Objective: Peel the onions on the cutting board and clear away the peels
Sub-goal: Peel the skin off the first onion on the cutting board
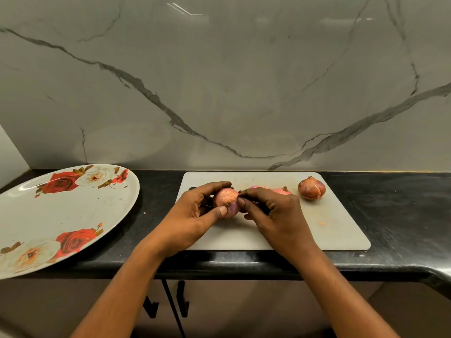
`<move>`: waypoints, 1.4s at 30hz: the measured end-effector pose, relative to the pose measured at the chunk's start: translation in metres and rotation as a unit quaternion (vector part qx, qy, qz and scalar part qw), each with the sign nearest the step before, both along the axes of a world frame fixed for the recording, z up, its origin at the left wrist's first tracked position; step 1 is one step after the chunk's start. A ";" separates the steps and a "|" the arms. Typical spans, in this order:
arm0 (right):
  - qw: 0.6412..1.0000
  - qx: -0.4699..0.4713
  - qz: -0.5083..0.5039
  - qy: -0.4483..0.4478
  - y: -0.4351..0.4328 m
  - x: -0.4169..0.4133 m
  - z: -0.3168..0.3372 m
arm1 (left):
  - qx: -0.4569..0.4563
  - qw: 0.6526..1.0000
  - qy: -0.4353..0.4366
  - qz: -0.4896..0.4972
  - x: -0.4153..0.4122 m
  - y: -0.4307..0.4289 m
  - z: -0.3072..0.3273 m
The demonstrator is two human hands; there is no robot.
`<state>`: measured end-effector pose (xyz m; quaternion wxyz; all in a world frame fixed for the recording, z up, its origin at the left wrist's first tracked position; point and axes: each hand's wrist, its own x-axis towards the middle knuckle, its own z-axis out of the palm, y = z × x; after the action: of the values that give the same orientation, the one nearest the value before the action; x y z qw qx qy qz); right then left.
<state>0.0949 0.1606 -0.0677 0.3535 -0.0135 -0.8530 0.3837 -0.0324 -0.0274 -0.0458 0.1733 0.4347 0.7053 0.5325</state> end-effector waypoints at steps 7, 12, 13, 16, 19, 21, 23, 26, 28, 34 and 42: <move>0.998 -0.056 -0.028 0.001 0.000 -0.001 0.003 | 0.027 1.000 -0.009 0.008 -0.002 0.001 -0.003; 0.999 -0.038 -0.021 -0.006 -0.006 0.002 0.007 | 0.027 1.000 -0.003 0.010 -0.003 0.002 -0.005; 0.999 -0.032 -0.020 -0.005 -0.006 0.001 0.007 | 0.027 1.000 -0.002 0.010 -0.003 0.002 -0.005; 0.999 -0.025 -0.019 -0.008 -0.002 0.001 0.006 | 0.031 0.999 -0.004 0.011 -0.004 0.003 -0.006; 0.998 -0.057 -0.026 -0.020 -0.001 -0.001 0.002 | 0.033 0.999 -0.009 0.011 -0.005 0.002 -0.007; 0.995 -0.083 -0.038 -0.025 -0.001 -0.002 0.001 | 0.036 0.999 -0.010 0.008 -0.004 0.002 -0.006; 0.994 -0.098 -0.050 -0.022 -0.001 -0.002 0.001 | 0.041 0.999 -0.010 0.002 -0.004 0.001 -0.006; 0.991 -0.126 -0.043 -0.020 -0.002 0.000 0.002 | 0.043 0.999 0.007 -0.010 -0.004 0.000 -0.006; 0.990 -0.135 -0.020 -0.022 -0.004 0.001 0.005 | 0.039 0.999 0.030 -0.010 -0.002 0.001 -0.005; 0.998 -0.056 0.016 -0.034 -0.011 0.002 0.013 | 0.024 0.999 0.018 -0.020 0.001 0.000 -0.005; 0.996 -0.072 0.035 -0.041 -0.009 0.001 0.011 | 0.000 0.999 0.045 -0.030 0.003 -0.001 -0.002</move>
<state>0.0963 0.1514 -0.0566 0.3025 -0.0244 -0.8370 0.4553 -0.0290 -0.0279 -0.0477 0.1574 0.4796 0.6989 0.5067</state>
